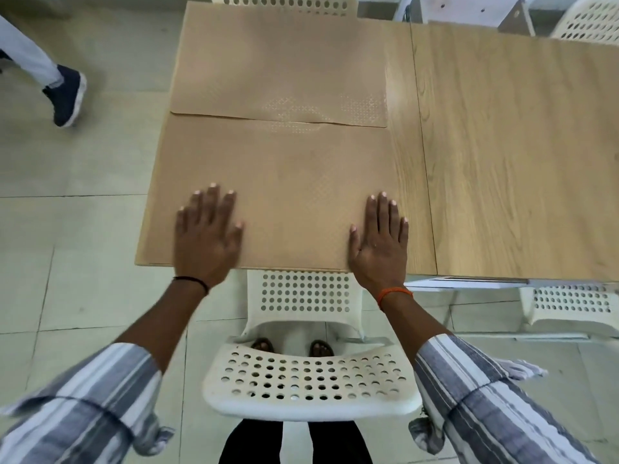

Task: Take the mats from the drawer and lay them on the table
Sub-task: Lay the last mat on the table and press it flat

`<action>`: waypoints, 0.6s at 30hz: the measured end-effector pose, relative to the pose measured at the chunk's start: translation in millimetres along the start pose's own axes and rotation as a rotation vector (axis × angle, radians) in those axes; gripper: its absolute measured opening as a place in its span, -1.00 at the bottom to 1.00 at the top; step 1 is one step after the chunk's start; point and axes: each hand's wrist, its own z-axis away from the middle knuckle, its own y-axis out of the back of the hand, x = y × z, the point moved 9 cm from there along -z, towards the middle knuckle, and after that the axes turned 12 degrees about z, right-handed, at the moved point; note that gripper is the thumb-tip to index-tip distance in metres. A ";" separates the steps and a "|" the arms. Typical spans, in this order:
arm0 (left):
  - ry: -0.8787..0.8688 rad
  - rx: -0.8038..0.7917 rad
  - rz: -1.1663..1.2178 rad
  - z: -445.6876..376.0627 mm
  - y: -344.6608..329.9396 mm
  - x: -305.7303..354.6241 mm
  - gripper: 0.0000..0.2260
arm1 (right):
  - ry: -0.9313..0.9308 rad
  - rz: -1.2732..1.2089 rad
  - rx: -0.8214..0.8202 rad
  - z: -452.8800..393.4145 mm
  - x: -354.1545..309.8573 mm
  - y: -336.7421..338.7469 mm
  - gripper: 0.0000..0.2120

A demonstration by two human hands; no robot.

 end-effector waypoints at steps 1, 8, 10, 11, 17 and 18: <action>0.009 0.009 0.001 1.7 8.8 -18.6 -0.46 | -0.002 0.007 -0.004 -0.4 0.4 -0.6 -0.38; 0.015 0.032 0.009 6.1 20.2 -41.4 -0.46 | 0.016 0.048 -0.011 -1.1 -4.4 3.2 -0.37; 0.012 0.036 0.005 6.1 19.5 -43.8 -0.46 | 0.036 0.055 -0.004 -1.1 -18.8 12.6 -0.36; 0.009 0.034 0.003 6.0 18.9 -44.4 -0.46 | 0.057 0.034 0.004 -1.2 -32.9 18.5 -0.35; 0.012 0.029 0.008 3.9 18.1 -46.8 -0.46 | 0.287 -0.084 -0.005 -4.9 -173.9 27.7 -0.35; 0.006 0.027 0.005 3.6 18.8 -48.8 -0.46 | 0.301 -0.087 -0.028 -3.4 -185.3 21.7 -0.36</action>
